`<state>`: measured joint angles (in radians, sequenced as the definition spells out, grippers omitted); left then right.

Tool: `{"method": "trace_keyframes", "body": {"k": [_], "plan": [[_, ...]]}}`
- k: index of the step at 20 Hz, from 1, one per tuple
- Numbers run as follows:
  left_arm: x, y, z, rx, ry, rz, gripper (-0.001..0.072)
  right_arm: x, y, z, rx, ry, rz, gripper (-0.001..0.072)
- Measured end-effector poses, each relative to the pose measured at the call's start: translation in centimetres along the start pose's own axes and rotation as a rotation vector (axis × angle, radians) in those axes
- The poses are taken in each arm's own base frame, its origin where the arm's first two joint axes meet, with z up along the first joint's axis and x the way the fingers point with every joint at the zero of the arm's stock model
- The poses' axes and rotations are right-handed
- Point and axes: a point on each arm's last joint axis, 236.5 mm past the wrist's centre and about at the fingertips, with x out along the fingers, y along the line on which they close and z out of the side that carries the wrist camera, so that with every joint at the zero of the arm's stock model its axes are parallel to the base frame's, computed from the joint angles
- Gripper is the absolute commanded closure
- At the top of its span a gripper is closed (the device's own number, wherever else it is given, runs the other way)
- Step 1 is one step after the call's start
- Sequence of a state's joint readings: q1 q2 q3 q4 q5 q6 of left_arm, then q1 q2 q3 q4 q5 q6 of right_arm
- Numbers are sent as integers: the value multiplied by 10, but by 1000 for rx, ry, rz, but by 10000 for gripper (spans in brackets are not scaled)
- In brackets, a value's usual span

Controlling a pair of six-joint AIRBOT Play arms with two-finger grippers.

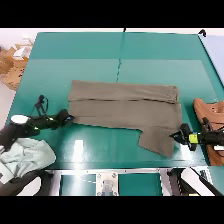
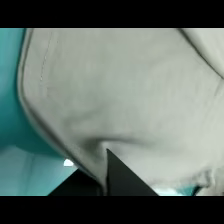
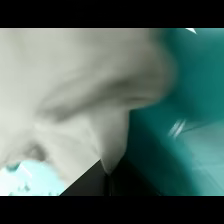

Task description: Fold the shirts.

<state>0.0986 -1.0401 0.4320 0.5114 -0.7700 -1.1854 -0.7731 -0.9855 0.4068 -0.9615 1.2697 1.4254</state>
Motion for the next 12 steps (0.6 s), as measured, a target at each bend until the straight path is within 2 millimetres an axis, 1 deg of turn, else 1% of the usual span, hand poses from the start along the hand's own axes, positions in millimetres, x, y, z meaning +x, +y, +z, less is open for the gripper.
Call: {"method": "trace_keyframes", "body": {"k": [1,2,4,7,8,10,12], "plan": [[-8,5,3,18,24,25,685,-7,3,4,-10,-7,-8,688],[-15,8,3,37,52,48,685,-13,6,5,-16,0,-12,689],[-27,16,-1,66,115,92,685,-23,11,8,-30,-1,-25,689],[-39,20,-5,88,176,125,685,-36,27,10,-69,-1,-19,689],[-43,16,-3,95,180,124,684,-41,39,14,-90,-14,2,688],[-50,6,10,116,169,116,684,-51,67,21,-140,-41,44,688],[-56,-8,28,140,143,103,684,-60,95,33,-190,-80,75,688]]}}
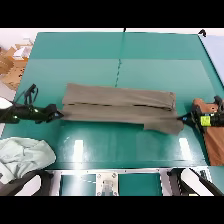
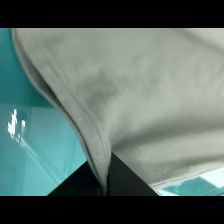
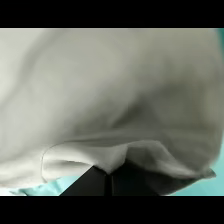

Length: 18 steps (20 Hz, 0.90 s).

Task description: Fold the shirts.

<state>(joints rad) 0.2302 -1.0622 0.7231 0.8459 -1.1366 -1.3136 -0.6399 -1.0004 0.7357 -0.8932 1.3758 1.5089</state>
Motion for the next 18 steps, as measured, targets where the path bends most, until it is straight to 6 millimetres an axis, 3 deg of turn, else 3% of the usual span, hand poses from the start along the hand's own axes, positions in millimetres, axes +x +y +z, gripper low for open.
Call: {"method": "trace_keyframes", "body": {"k": [3,5,10,11,12,13,14,17,18], "plan": [[-6,-14,35,9,-38,-30,684,1,34,30,-62,-46,22,688],[3,-22,60,15,-45,-50,683,10,50,51,-84,-59,28,688],[62,-39,122,59,-46,-62,683,58,61,96,-73,-55,19,687],[73,-38,135,59,-52,-61,561,67,59,103,-59,-54,17,686],[85,-37,146,56,-51,-60,205,77,55,110,-45,-52,13,640],[93,-36,154,52,-52,-59,8,86,53,115,-33,-48,12,464],[99,-36,161,41,-55,-62,-1,91,51,121,-31,-50,9,317],[91,-37,194,23,-113,-71,-1,86,53,143,-77,-80,20,109],[78,-38,209,18,-140,-81,-1,78,52,150,-104,-89,21,109]]}}
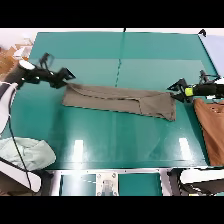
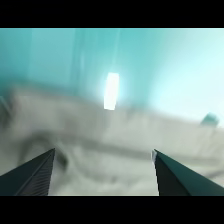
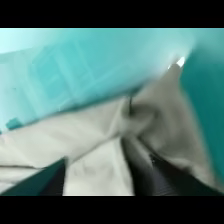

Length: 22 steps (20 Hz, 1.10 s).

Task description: Fold the shirts.

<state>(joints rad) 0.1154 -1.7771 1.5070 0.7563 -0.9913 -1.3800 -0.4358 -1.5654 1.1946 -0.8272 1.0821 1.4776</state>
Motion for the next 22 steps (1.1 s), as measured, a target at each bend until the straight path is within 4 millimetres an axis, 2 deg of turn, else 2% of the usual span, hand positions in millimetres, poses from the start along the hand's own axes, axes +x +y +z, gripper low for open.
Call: {"method": "trace_keyframes", "body": {"k": [1,2,3,5,7,10,15,16,17,18,19,20,21,22], "plan": [[-12,-1,12,-9,-13,-10,-1,-9,-4,5,-29,2,-4,99],[-27,-1,26,-19,-29,-19,-1,-17,-11,8,-59,10,-12,49],[-42,0,39,-29,-53,-25,-2,-24,-20,8,-85,24,-22,29],[-64,1,48,-42,-46,-34,-1,-32,-39,3,-122,63,-33,19],[-78,0,50,-49,-33,-43,-1,-29,-56,-7,-149,111,-36,19],[-85,-3,44,-50,5,-52,-1,-14,-67,-24,-169,196,8,19],[-83,-13,32,-37,57,-65,0,15,-59,-43,-159,293,141,34],[-82,-15,31,-32,61,-67,1,19,-60,-45,-158,304,147,97],[-80,-19,29,-22,68,-69,2,24,-62,-45,-160,304,145,301],[-77,-23,25,-9,80,-73,2,29,-65,-42,-157,294,140,462],[-73,-29,21,7,91,-76,116,33,-65,-41,-154,290,142,562],[-69,-34,18,24,99,-80,321,35,-66,-40,-167,288,133,676],[-64,-41,15,45,105,-84,417,37,-65,-39,-170,287,135,684],[-59,-48,13,68,106,-88,413,37,-63,-38,-183,287,136,650]]}}
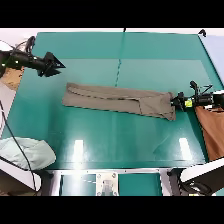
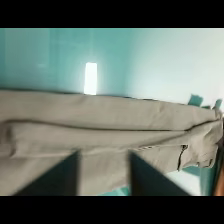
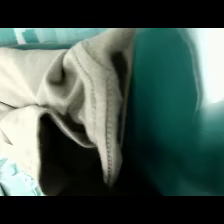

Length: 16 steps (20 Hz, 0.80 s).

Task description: Fold the shirts.

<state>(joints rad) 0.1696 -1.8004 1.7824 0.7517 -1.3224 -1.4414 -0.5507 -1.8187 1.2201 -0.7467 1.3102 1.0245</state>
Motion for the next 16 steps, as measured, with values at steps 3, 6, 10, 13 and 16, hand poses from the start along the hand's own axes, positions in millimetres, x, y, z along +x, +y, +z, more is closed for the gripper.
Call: {"method": "trace_keyframes", "body": {"k": [3,6,10,13,16], "plan": [[20,-22,-6,75,11,-11,414,-4,7,8,-31,-9,7,417],[34,-38,-13,123,24,-19,413,-24,9,22,-58,-42,1,118],[42,-48,-21,151,46,-25,414,-53,10,26,-85,-40,13,23],[44,-50,-20,156,42,-25,414,-57,13,17,-99,-1,30,20],[45,-52,-20,161,38,-26,414,-45,19,4,-117,51,44,19]]}}
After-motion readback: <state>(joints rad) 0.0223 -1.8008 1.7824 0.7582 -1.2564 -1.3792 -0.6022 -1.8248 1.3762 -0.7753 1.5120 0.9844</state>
